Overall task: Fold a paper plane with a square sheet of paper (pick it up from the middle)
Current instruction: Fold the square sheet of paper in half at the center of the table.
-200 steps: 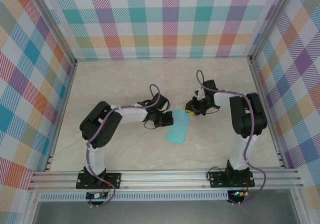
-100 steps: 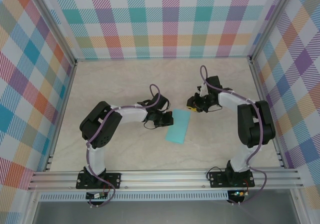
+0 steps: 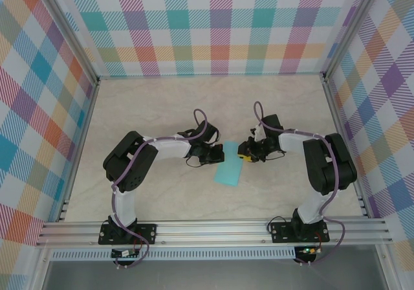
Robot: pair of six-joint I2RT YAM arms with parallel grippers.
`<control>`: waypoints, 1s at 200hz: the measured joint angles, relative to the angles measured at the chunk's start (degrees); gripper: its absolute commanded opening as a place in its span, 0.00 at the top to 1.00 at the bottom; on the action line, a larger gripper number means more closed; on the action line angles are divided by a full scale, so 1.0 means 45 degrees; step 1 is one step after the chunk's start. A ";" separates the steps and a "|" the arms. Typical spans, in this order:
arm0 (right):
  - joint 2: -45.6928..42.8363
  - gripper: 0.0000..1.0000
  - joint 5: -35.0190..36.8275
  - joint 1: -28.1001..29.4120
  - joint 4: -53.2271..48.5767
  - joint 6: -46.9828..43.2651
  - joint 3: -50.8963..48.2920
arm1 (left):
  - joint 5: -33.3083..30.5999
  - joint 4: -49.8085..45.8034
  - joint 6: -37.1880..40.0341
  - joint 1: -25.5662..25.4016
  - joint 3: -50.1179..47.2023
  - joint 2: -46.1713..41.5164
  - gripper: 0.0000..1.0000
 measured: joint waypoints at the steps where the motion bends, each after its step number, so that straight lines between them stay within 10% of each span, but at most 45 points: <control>1: 0.0034 0.75 0.0029 0.0005 0.0005 -0.0005 -0.0015 | 0.0000 0.0000 0.0000 0.0000 0.0000 0.0000 1.00; 200: -0.0597 0.73 -0.0597 0.1180 0.1282 0.0364 -0.1719 | 0.0005 0.0034 0.0000 0.0000 -0.0015 0.0000 1.00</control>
